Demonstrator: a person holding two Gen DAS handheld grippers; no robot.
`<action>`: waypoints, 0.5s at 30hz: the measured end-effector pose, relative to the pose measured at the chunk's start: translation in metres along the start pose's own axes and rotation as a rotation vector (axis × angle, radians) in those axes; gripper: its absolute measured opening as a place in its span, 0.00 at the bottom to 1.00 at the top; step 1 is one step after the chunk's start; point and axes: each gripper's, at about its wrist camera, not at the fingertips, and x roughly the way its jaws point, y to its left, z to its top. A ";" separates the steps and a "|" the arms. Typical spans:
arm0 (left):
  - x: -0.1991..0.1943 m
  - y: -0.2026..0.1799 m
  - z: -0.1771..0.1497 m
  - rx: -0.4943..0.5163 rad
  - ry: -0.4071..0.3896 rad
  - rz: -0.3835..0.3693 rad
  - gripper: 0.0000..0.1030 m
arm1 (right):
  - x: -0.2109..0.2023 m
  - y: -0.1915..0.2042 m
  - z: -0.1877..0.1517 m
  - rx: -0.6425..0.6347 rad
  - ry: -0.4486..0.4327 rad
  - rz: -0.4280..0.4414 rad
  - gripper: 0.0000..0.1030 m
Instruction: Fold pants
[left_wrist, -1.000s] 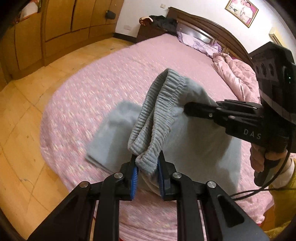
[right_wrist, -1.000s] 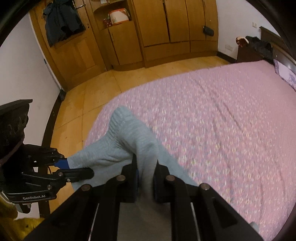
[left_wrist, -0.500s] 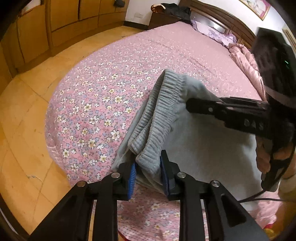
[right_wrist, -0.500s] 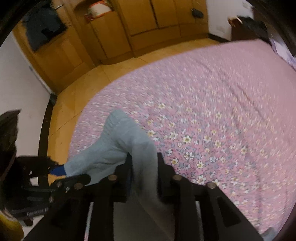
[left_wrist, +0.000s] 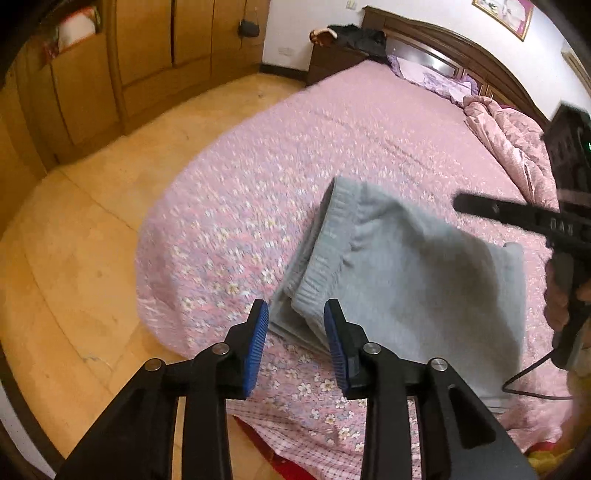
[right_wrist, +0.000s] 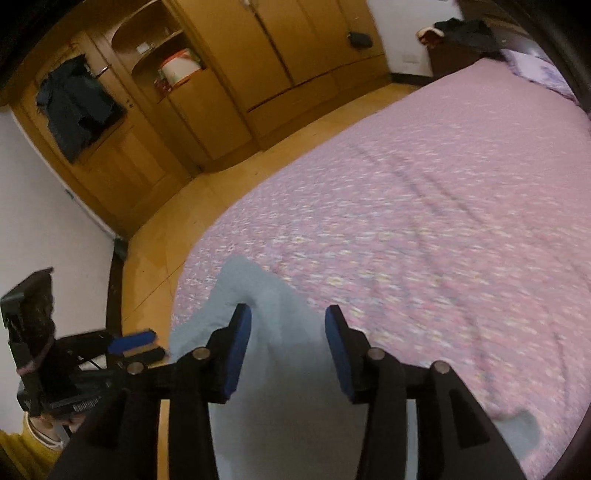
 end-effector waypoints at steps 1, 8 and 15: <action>-0.003 -0.002 0.002 0.005 -0.011 -0.002 0.25 | -0.006 -0.003 -0.003 0.003 0.002 -0.013 0.42; 0.011 -0.039 0.022 0.095 -0.030 -0.095 0.25 | -0.041 -0.026 -0.044 0.066 0.024 -0.046 0.42; 0.063 -0.060 0.036 0.156 0.011 -0.073 0.25 | -0.015 -0.037 -0.058 0.115 0.065 -0.034 0.42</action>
